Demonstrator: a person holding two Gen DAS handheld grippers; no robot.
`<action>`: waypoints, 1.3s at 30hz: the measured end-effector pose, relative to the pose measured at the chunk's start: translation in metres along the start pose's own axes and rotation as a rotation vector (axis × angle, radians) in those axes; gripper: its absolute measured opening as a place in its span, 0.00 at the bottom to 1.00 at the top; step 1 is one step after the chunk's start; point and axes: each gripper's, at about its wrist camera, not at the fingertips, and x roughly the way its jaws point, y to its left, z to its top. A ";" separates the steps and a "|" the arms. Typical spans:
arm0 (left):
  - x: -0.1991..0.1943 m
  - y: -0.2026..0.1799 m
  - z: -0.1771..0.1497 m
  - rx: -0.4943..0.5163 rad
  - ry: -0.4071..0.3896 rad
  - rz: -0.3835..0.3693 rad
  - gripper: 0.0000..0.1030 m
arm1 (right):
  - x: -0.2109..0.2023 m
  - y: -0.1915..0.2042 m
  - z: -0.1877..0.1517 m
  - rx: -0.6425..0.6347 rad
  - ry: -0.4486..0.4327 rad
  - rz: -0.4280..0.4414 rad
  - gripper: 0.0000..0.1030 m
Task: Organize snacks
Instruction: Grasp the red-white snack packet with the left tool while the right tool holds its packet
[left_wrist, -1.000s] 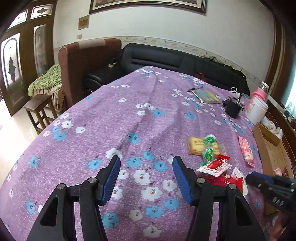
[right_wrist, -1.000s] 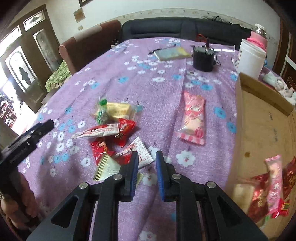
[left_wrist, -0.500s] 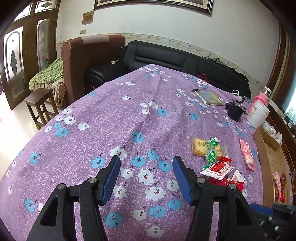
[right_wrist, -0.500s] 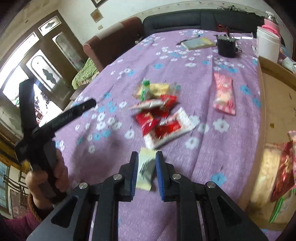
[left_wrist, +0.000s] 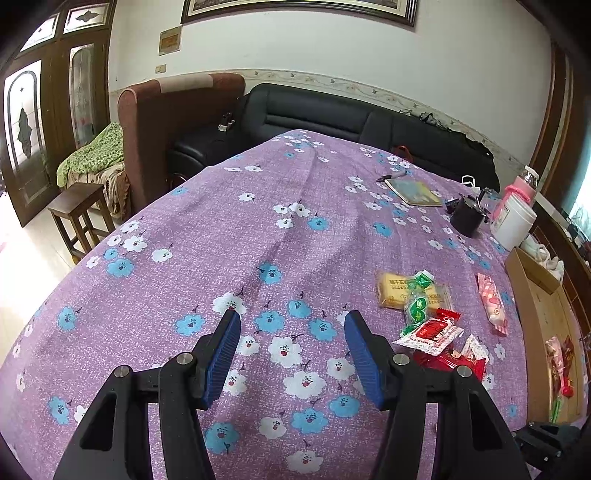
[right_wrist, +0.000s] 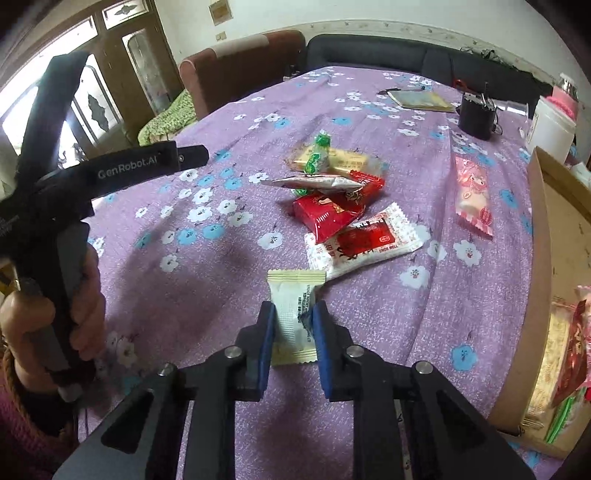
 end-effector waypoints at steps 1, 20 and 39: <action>0.000 -0.001 0.000 0.005 -0.001 0.003 0.61 | 0.000 -0.001 0.001 -0.002 0.002 0.004 0.20; -0.003 -0.025 0.004 0.052 0.105 -0.266 0.60 | -0.045 -0.049 0.008 0.161 -0.222 0.022 0.18; 0.051 -0.091 -0.002 0.273 0.301 -0.314 0.31 | -0.059 -0.081 0.005 0.295 -0.276 0.059 0.18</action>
